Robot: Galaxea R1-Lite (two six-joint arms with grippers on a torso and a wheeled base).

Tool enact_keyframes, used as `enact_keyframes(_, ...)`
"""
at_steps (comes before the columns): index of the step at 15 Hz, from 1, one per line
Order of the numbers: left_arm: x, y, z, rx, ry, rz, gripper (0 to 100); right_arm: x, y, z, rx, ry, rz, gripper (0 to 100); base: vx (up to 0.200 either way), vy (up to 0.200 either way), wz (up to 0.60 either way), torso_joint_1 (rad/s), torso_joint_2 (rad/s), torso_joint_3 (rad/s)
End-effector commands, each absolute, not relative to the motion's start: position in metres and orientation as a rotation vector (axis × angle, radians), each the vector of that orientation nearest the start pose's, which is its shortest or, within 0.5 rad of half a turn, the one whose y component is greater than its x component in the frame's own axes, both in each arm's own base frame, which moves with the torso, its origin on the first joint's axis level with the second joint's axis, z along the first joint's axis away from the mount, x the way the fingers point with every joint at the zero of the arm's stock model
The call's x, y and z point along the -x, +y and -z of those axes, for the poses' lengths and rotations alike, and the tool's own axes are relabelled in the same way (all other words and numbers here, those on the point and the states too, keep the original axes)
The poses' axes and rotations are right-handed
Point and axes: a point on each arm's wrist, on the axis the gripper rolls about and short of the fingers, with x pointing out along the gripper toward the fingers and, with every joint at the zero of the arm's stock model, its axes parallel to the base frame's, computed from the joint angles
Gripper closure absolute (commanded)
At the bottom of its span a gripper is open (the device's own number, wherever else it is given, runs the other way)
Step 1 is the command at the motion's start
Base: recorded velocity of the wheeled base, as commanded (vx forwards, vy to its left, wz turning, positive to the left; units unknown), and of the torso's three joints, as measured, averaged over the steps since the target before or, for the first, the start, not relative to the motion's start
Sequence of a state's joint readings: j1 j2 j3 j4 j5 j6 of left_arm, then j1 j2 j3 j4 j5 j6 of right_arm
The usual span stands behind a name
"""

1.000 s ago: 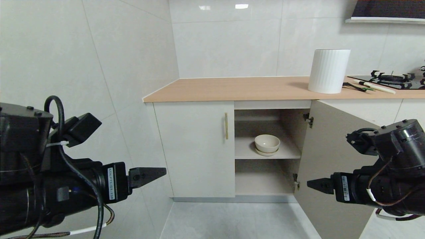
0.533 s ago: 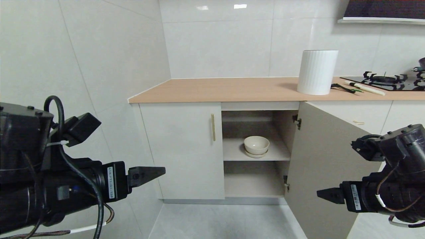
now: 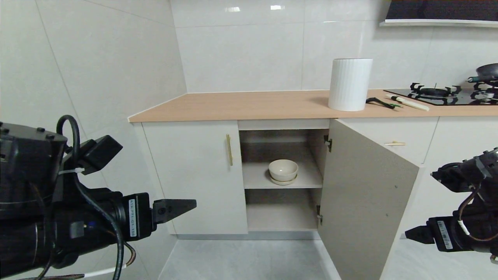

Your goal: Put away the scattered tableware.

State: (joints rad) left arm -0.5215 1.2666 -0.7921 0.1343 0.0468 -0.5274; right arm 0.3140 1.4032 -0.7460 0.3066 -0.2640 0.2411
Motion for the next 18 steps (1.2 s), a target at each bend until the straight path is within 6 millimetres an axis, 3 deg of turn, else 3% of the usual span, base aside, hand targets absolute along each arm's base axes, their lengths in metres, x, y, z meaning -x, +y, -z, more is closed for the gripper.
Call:
enact_keyframes(1, -0.161, -0.091, -0.214, 0.329, 0.696, 0.289, 0, -0.194, 0.030, -0.164, 0.056, 0.932, 0.169, 0, 0.000, 0.000, 0.00, 0.000, 0.00, 0.000)
enact_keyframes(3, -0.161, -0.091, -0.214, 0.330, 0.696, 0.289, 0, -0.207, 0.009, -0.162, 0.027, 0.941, 0.262, 0, 0.000, 0.000, 0.00, 0.000, 0.00, 0.000)
enact_keyframes(5, -0.161, -0.091, -0.214, 0.330, 0.696, 0.289, 0, -0.231, -0.013, -0.154, -0.031, 0.903, 0.354, 0, 0.000, 0.000, 0.00, 0.000, 0.00, 0.000)
enact_keyframes(8, -0.161, -0.091, -0.214, 0.331, 0.695, 0.289, 0, -0.272, -0.033, -0.125, -0.115, 0.831, 0.437, 0, 0.000, 0.000, 0.00, 0.000, 0.00, 0.000)
enact_keyframes(13, -0.162, -0.092, -0.214, 0.332, 0.695, 0.288, 0, -0.309, -0.036, -0.092, -0.261, 0.721, 0.476, 0, 0.000, 0.000, 0.00, 0.000, 0.00, 0.000)
enact_keyframes(18, -0.162, -0.092, -0.215, 0.337, 0.685, 0.290, 0, -0.313, -0.025, -0.084, -0.309, 0.742, 0.396, 0, 0.000, 0.000, 0.00, 0.000, 0.00, 0.000)
